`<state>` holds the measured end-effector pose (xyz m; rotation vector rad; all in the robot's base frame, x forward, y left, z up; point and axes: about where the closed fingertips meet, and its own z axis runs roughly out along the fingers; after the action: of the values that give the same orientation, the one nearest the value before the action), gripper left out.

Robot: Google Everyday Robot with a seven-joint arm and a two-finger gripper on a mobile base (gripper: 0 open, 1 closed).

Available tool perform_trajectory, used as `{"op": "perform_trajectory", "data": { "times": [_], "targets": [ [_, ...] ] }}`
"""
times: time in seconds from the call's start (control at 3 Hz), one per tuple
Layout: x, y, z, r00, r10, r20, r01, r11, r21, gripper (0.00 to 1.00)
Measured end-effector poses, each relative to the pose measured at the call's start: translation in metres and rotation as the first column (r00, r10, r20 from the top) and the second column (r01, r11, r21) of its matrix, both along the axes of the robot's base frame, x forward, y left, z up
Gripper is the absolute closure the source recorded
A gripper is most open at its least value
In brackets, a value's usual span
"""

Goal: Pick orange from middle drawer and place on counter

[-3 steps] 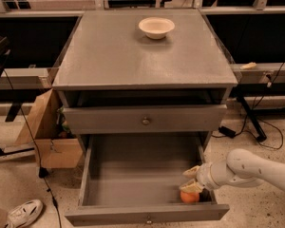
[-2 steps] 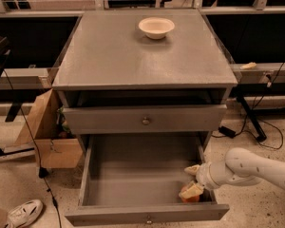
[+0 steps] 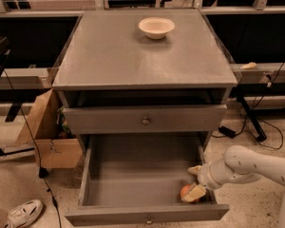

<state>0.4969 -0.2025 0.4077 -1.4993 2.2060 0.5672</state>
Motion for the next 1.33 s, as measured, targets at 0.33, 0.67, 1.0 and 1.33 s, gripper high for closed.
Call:
{"op": "perform_trajectory", "data": {
  "times": [0.33,0.67,1.0,1.33],
  "targets": [
    [-0.0002,-0.0019,-0.0045,1.0000,-0.003,-0.002,0.003,1.000,-0.022,0.25],
    [-0.0002,-0.0018,-0.0017,1.0000,-0.003,-0.002,0.003,1.000,-0.022,0.25],
    [0.0001,0.0005,-0.0015,1.0000,0.006,0.003,-0.006,0.999,-0.035,0.23],
    [-0.0014,0.0035,0.0005,0.9998,0.018,0.004,-0.018,0.999,-0.041,0.22]
  ]
}}
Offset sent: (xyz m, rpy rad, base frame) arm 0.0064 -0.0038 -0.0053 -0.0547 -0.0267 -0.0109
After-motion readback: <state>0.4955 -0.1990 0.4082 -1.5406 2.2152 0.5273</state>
